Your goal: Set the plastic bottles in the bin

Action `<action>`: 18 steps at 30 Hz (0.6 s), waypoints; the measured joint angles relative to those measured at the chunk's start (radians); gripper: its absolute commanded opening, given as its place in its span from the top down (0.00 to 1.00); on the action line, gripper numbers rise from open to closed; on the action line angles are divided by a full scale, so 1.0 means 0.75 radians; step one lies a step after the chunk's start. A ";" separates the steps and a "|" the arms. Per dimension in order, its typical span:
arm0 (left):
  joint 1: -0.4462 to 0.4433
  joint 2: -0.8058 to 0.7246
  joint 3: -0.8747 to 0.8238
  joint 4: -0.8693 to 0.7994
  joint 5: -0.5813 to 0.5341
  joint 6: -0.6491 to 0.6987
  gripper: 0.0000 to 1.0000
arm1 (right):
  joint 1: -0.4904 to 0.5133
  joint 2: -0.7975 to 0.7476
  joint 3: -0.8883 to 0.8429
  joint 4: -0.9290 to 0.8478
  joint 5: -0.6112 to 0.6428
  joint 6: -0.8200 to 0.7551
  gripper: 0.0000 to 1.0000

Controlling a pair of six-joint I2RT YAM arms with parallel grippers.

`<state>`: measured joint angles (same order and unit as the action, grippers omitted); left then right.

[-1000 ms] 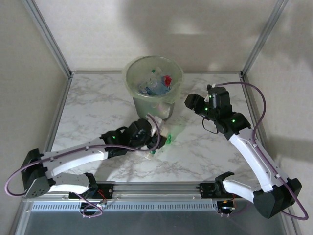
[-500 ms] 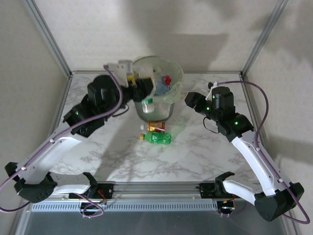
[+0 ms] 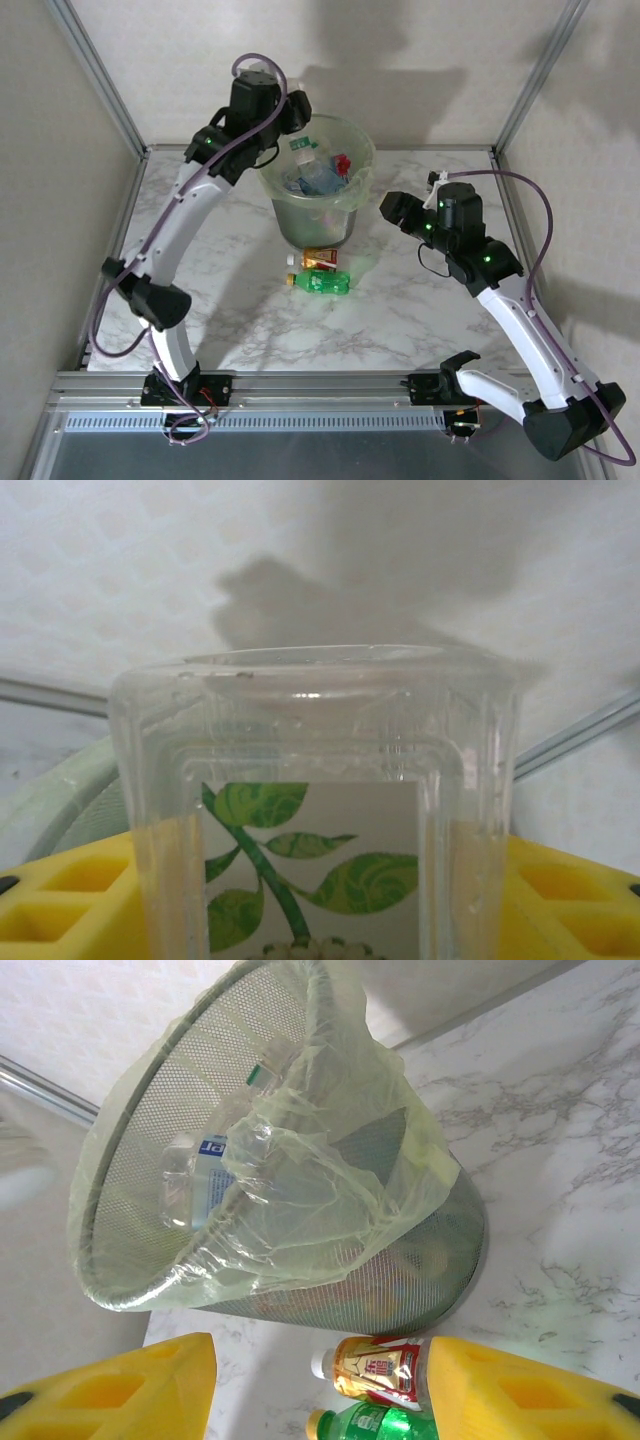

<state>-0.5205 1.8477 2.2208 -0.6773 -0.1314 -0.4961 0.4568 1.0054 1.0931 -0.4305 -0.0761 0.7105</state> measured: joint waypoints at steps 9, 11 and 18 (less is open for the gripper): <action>0.047 0.079 0.009 -0.151 0.001 0.033 0.35 | 0.000 0.001 -0.001 0.000 -0.001 -0.001 0.41; 0.055 0.081 0.009 -0.153 0.004 0.042 0.32 | 0.000 0.001 -0.004 0.000 0.000 -0.001 0.41; 0.062 0.125 0.014 -0.180 0.021 0.078 0.25 | 0.000 0.001 -0.007 -0.005 0.004 -0.001 0.41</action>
<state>-0.4740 1.9415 2.2311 -0.8124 -0.1154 -0.4377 0.4568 1.0058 1.0878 -0.4339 -0.0731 0.7101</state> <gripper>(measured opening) 0.728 0.587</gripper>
